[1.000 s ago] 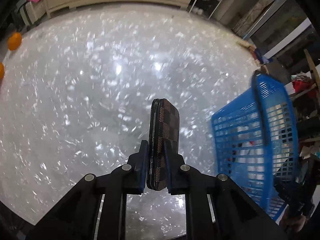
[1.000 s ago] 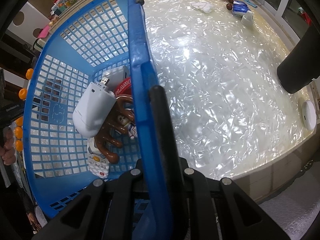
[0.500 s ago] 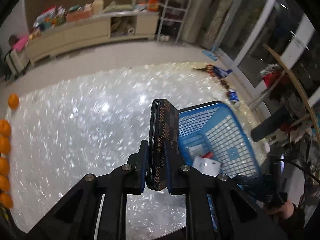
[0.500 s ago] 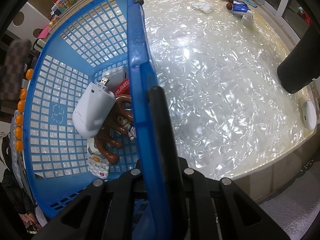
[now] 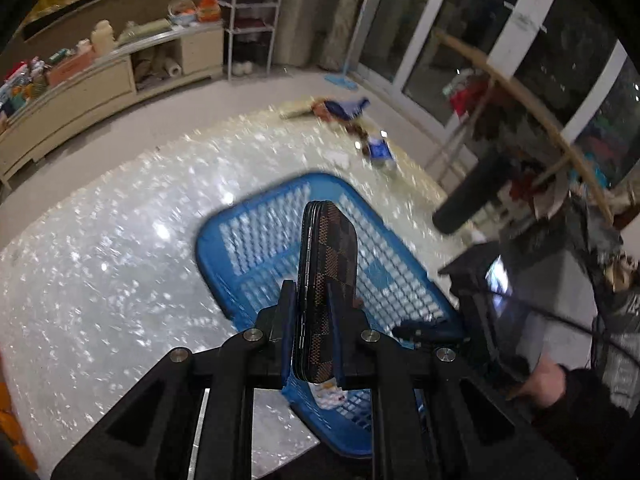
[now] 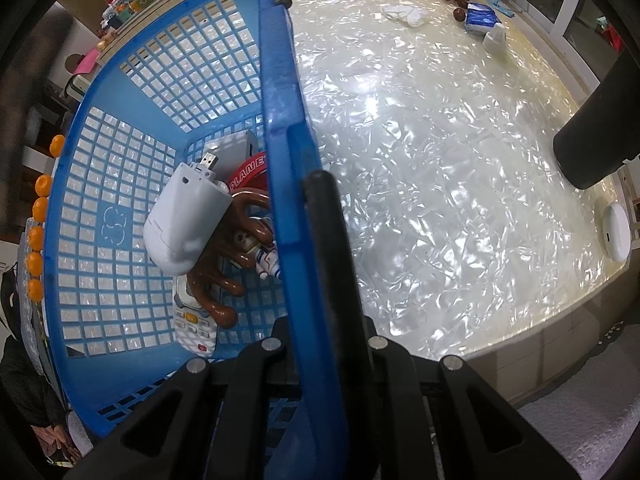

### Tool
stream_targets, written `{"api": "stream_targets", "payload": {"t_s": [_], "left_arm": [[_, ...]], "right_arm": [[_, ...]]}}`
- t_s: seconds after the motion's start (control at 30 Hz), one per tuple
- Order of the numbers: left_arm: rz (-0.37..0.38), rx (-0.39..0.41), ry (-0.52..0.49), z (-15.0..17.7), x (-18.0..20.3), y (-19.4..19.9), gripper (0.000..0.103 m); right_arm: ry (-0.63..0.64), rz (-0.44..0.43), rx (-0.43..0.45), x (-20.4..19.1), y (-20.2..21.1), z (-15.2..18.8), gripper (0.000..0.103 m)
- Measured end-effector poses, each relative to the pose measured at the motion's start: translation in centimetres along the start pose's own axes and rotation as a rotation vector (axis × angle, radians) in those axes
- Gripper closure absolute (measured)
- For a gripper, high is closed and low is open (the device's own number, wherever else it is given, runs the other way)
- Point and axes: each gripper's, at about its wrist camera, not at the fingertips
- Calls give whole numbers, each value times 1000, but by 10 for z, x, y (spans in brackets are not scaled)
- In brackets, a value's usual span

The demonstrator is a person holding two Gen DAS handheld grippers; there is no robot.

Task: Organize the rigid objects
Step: 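Lift the checkered case and carry it over the basket, then lower the checkered case into the basket and open the left tool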

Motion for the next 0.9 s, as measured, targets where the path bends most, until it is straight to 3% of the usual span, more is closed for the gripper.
{"api": "stream_targets", "payload": {"t_s": [0.33,0.47,0.6,0.7,0.9], "left_arm": [[41,-137,-25,12,17,-72,87],[58,-153,-22,10,17,-86,87],[19,-198,-54,8,20,-105,97],[4,-242,-66,10,20,-121,97],[-12,-236,-71,9,18,-125,92]], "right_arm": [[2,0,-5,-2,-2,0,92],[2,-3,-5,-2,-2,0,92],[2,-5,-5,-2,-2,0,92],[0,-8,-4,-2,-2,0,92],[-2,-8,-4,0,-3,0,92]]}}
Point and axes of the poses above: each gripper's, at about its wrist camera, not at the fingertips, and y roughly against the way its jaws point, x to its right, z to its underside, and after that the axes turned 12 degrees about -y, right-handed
